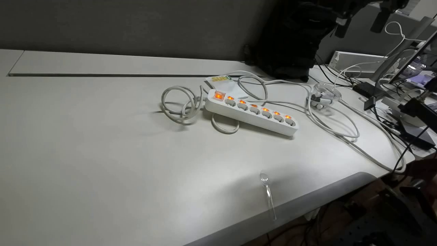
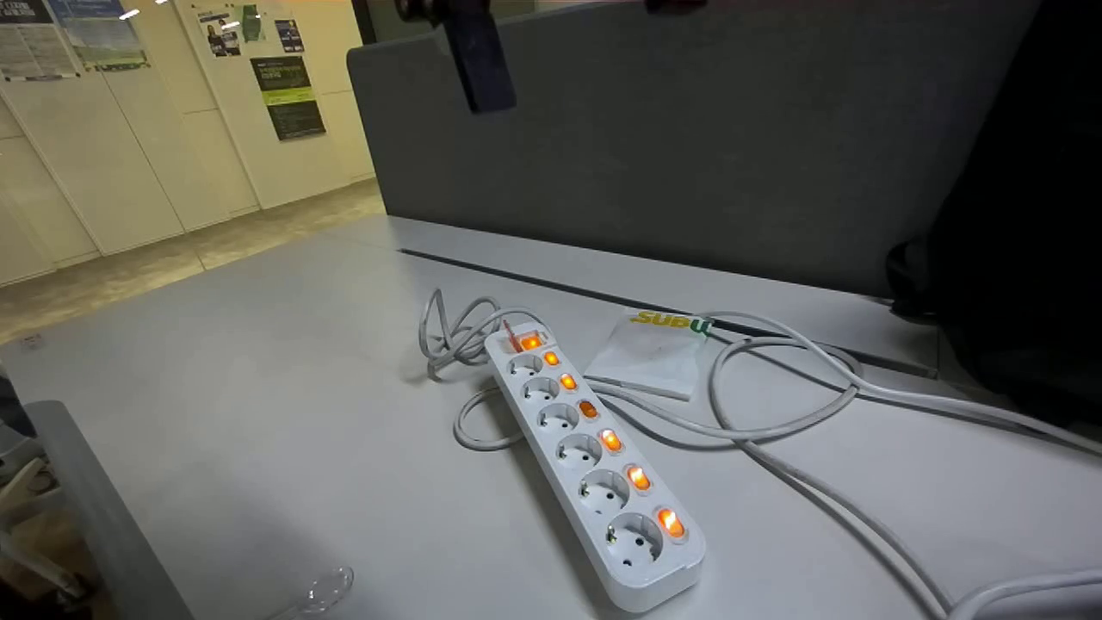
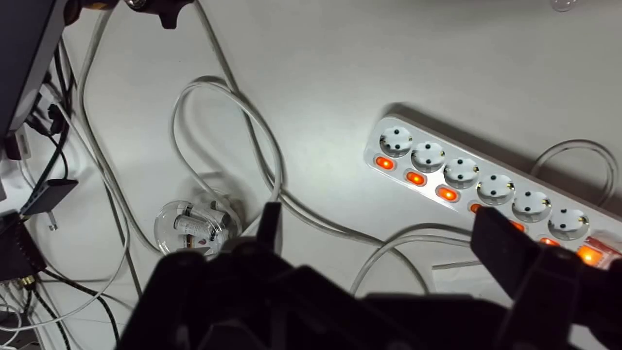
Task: Switch off the second switch from the right
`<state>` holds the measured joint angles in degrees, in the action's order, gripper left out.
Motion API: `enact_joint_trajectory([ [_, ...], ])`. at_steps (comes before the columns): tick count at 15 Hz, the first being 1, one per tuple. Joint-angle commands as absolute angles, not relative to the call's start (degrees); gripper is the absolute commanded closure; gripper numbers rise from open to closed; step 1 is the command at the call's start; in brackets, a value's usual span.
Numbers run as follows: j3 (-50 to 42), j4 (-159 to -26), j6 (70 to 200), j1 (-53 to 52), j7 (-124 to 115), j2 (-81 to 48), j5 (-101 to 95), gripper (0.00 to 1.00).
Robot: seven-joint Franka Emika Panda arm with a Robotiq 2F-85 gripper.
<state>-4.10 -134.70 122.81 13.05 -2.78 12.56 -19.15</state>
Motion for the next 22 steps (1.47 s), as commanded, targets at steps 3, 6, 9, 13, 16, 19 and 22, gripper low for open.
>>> enact_joint_trajectory([
  [3, -5.1, -132.9, 124.9, 11.7, -5.8, 9.5, -19.3, 0.0],
  [6, -5.1, -131.0, 126.4, 11.6, -7.5, 4.8, -19.4, 0.0],
  [9, -5.5, -128.4, 127.3, 11.1, -7.7, -1.1, -18.6, 0.33],
  [13, -5.8, -123.6, 125.9, 9.8, -8.8, -9.2, -16.7, 0.62],
  [16, -6.4, -120.7, 125.3, 8.8, -9.4, -13.8, -14.9, 0.81],
  [19, -7.4, -120.1, 126.7, 8.1, -11.4, -16.7, -13.3, 0.99],
  [22, -8.8, -121.3, 130.4, 7.4, -16.7, -17.9, -12.0, 1.0],
])
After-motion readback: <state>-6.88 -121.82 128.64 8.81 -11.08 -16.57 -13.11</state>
